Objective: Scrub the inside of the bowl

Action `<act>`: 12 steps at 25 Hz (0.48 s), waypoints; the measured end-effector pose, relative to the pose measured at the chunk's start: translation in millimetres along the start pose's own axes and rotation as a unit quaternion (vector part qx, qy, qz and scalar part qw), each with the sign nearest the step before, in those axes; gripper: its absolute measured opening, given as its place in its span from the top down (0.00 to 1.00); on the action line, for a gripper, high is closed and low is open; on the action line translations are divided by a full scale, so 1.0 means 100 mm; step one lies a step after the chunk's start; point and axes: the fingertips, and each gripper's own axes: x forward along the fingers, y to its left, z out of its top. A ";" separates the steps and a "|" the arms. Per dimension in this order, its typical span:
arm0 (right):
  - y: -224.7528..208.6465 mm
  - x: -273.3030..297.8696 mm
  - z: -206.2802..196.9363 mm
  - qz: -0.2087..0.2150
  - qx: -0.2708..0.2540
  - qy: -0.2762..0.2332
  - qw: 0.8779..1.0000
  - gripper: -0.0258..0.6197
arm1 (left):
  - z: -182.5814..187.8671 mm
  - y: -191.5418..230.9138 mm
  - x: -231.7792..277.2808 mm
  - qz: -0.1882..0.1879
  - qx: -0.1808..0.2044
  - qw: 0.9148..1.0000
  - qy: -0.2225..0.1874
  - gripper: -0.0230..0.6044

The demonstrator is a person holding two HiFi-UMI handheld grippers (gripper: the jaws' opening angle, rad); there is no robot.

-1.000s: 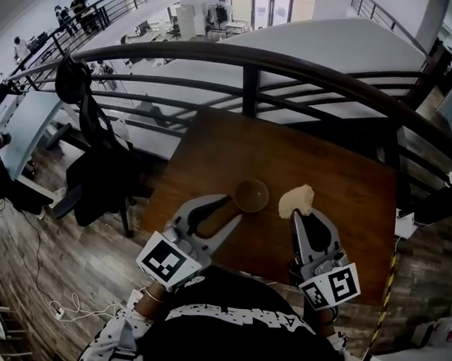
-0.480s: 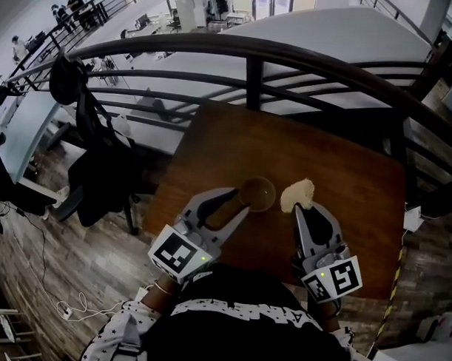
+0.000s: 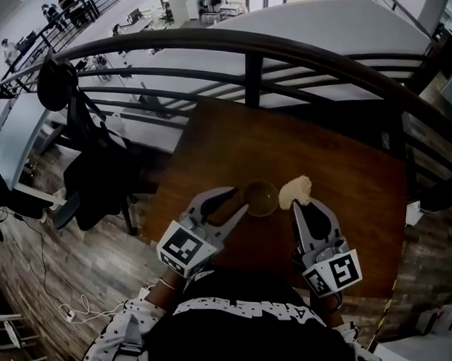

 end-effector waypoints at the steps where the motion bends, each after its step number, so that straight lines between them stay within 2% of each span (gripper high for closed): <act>1: 0.00 0.01 0.00 0.002 -0.004 0.000 1.000 0.87 | -0.03 0.02 0.02 0.001 -0.004 1.000 0.003 0.77; 12: -0.12 0.15 -0.16 0.000 -0.010 0.015 1.000 0.87 | -0.33 0.18 0.20 0.004 -0.031 0.999 0.028 0.76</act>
